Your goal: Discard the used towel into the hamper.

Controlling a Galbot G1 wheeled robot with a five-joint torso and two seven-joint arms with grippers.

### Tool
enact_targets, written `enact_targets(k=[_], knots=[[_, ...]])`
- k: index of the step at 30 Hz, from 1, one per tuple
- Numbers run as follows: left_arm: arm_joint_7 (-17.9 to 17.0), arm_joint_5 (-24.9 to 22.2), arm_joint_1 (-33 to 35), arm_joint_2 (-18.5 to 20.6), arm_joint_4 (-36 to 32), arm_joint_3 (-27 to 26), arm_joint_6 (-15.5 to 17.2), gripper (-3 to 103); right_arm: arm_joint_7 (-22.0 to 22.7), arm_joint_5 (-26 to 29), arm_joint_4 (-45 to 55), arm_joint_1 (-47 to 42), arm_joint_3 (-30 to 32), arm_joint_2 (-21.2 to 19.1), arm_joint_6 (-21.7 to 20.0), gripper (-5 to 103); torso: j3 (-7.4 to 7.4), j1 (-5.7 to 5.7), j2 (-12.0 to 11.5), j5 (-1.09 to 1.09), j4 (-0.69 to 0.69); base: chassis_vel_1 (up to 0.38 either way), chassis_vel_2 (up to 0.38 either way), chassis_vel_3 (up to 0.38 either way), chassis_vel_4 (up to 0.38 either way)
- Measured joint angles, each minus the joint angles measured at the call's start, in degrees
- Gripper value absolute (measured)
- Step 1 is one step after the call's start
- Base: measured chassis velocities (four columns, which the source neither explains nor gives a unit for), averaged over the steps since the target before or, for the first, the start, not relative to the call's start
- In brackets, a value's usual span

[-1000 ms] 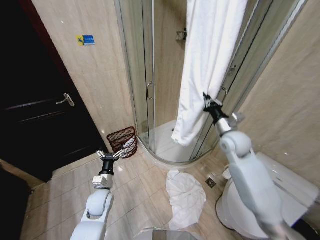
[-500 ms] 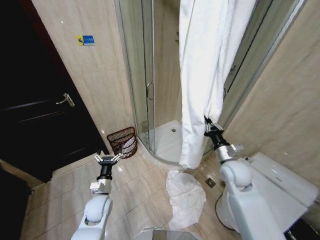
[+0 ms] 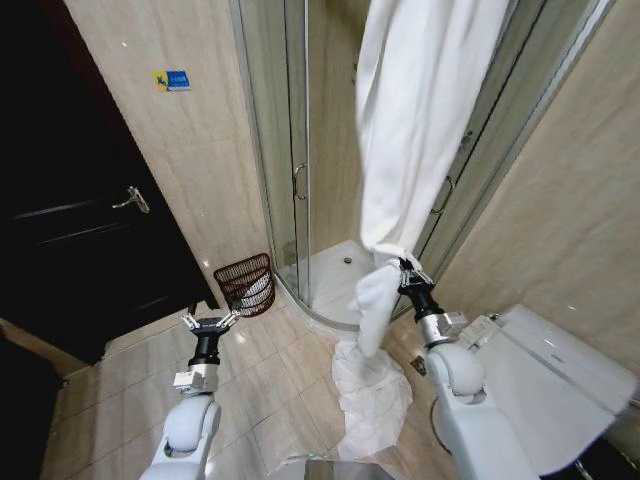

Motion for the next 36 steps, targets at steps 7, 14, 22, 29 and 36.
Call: enact_targets(k=[7, 14, 22, 29, 36], knots=[[0.00, -0.02, -0.22, 0.00, 0.04, -0.02, 0.00, 100, 0.07, -0.21, -0.49, -0.14, -0.01, -0.30, 0.51, 1, 0.01, 0.00, 0.00, 0.01, 0.00, 0.000, 0.000, 0.000, 0.000], [-0.02, -0.03, -0.20, 0.03, 0.09, -0.17, -0.12, 100, 0.05, -0.06, -0.53, -0.12, 0.32, -0.70, 0.75, 1, 0.00, 0.00, 0.00, -0.01, 0.00, 0.000, 0.000, 0.000, 0.000], [-0.07, -0.10, 0.26, 0.26, 0.25, -0.54, -0.52, 100, 0.12, -0.20, -0.77, -0.31, 0.03, -0.15, 1.19, 1, 0.00, 0.00, 0.00, 0.00, 0.00, 0.000, 0.000, 0.000, 0.000], [-0.10, -0.11, 0.22, 0.33, 0.33, -0.61, -0.56, 100, 0.35, -0.01, -0.78, -0.13, 0.14, -0.20, 1.19, 1, 0.00, 0.00, 0.00, 0.00, 0.00, 0.000, 0.000, 0.000, 0.000], [-0.13, -0.14, 0.13, 0.25, 0.33, -0.48, -0.36, 100, 0.68, 0.02, -0.73, -0.08, 0.13, -0.17, 1.18, 1, 0.00, 0.00, 0.00, 0.00, 0.00, 0.000, 0.000, 0.000, 0.000]])
